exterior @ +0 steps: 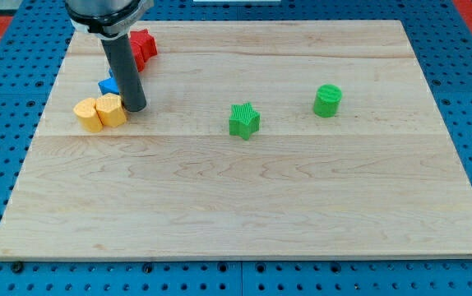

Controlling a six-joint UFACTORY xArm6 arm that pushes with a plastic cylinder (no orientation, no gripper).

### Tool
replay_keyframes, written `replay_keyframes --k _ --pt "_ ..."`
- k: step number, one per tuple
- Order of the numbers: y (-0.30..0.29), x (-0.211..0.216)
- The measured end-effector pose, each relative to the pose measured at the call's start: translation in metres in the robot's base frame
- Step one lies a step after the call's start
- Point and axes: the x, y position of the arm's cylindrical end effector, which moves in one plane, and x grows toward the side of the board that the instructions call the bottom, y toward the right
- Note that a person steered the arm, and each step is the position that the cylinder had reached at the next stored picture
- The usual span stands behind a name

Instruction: Slide the yellow heart and yellow hexagon right and up

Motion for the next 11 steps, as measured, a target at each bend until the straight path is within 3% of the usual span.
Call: replay_keyframes --k 1,2,3,5,11 --pt "-0.006 0.08" --pt "-0.069 0.076" --pt "-0.099 0.042" --pt "-0.122 0.027" --pt "0.021 0.029"
